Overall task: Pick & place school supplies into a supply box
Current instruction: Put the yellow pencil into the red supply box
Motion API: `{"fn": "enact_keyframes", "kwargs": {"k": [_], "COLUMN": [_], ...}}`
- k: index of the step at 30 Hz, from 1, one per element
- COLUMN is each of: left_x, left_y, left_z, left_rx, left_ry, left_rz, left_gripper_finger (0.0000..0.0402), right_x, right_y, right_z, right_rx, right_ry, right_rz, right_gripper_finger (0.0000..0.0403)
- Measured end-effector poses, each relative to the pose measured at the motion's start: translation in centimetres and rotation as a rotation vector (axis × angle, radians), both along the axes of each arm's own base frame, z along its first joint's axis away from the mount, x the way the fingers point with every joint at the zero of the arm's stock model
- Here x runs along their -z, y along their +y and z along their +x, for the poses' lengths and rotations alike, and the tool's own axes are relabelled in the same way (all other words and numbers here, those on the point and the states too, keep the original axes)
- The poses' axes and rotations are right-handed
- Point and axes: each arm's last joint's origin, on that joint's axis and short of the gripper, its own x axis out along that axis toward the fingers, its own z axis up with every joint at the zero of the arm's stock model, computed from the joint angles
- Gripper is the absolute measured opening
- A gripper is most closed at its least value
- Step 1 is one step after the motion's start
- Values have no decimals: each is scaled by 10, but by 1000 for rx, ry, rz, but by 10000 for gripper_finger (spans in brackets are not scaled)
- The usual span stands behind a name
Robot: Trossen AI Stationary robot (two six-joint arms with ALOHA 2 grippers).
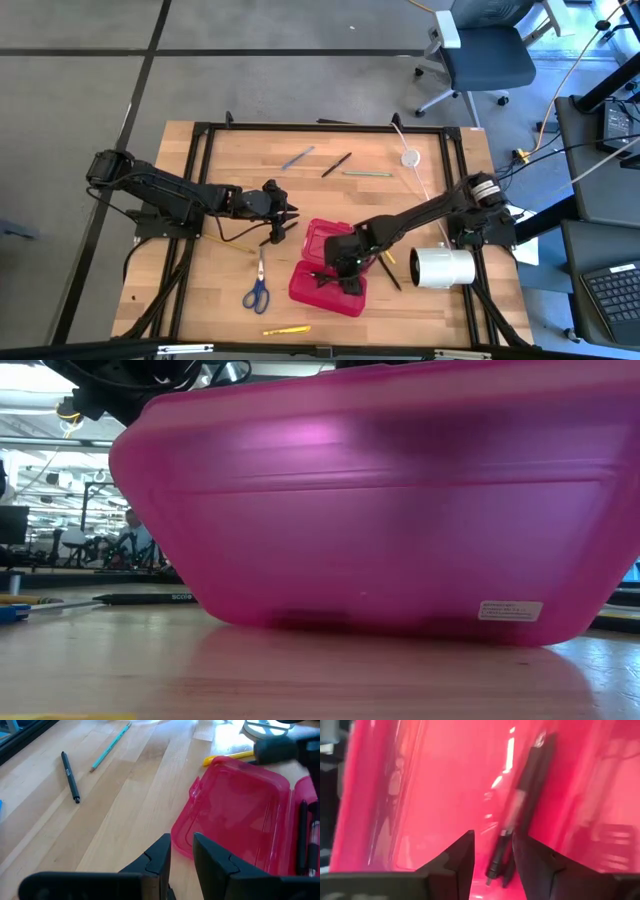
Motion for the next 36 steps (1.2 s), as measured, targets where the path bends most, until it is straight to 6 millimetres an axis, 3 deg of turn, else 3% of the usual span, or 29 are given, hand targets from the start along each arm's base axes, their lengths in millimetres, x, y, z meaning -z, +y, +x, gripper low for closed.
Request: {"fn": "enact_keyframes", "kwargs": {"k": [7, 10, 14, 18, 27, 36], "left_x": [0, 0, 1, 1, 1, 1], "left_y": [-1, -2, -9, -16, -20, -20], "left_z": [0, 0, -1, -2, -2, -2], "left_rx": [3, 14, 58, 133, 182, 156], "left_ry": [0, 1, 7, 15, 20, 15], "left_rz": [0, -4, -22, -43, -35, -68], "left_gripper_finger": [75, 75, 75, 75, 75, 75], "right_x": [-38, -50, -59, -64, -71, -63], "right_y": [3, 13, 13, -1, -57, -101], "right_z": [-31, -47, -73, -100, -159, -194], "right_rx": [56, 15, -48, -79, 22, 63], "right_ry": [-14, -56, -126, -246, -491, -625], "right_rz": [-220, -256, -258, -217, -306, -284], "right_gripper_finger": [137, 137, 137, 137, 137, 137]}}
